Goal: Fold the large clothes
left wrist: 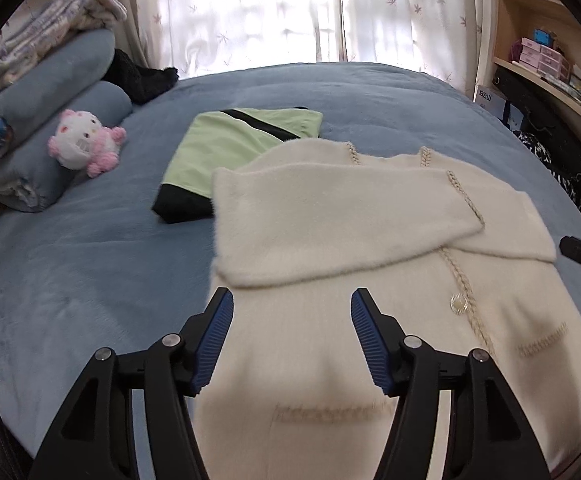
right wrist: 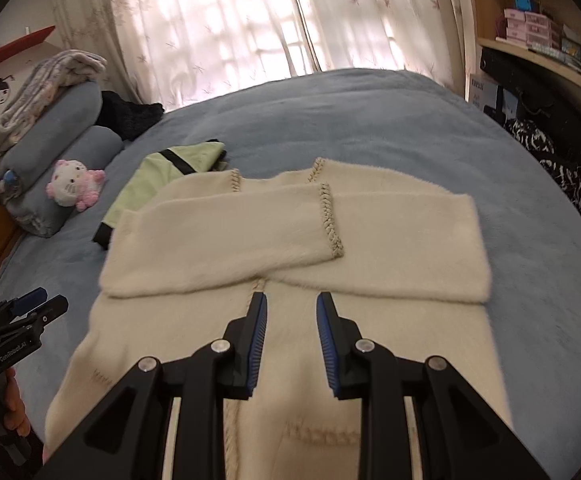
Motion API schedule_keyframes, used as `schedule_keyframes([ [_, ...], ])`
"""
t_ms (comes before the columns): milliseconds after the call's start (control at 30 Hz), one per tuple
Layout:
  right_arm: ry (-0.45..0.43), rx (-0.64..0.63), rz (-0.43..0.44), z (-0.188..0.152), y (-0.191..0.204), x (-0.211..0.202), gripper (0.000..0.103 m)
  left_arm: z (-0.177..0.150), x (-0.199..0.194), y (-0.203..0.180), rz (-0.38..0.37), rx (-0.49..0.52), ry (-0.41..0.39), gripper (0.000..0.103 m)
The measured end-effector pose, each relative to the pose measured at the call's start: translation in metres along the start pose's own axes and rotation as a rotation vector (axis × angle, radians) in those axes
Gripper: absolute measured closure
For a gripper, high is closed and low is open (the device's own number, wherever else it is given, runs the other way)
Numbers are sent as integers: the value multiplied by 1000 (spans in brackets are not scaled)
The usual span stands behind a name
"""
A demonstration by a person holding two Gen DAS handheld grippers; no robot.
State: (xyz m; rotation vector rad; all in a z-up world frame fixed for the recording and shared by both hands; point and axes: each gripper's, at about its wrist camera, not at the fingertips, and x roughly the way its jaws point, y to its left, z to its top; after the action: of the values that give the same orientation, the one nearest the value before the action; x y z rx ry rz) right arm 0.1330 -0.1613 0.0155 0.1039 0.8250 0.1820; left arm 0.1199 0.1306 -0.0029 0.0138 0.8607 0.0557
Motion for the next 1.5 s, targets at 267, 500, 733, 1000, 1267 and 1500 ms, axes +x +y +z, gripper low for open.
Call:
schedule_keyframes([
  [267, -73, -38, 21, -29, 5, -70, 67, -36, -68, 13, 24, -8, -32, 36],
  [500, -108, -46, -16, -66, -4, -105, 54, -75, -103, 25, 49, 2, -41, 33],
  [733, -45, -28, -18, -110, -24, -113, 53, -110, -101, 41, 24, -21, 21, 31],
  [1000, 44, -21, -43, -150, -50, -118, 53, -152, -84, 64, -44, -59, 141, 31],
  [1267, 126, 32, -101, -185, -101, -118, 53, -193, -53, 109, -231, -160, 255, 31],
  [1500, 154, 181, -125, -204, -153, -123, 53, -205, -38, 109, -278, -153, 263, 31],
])
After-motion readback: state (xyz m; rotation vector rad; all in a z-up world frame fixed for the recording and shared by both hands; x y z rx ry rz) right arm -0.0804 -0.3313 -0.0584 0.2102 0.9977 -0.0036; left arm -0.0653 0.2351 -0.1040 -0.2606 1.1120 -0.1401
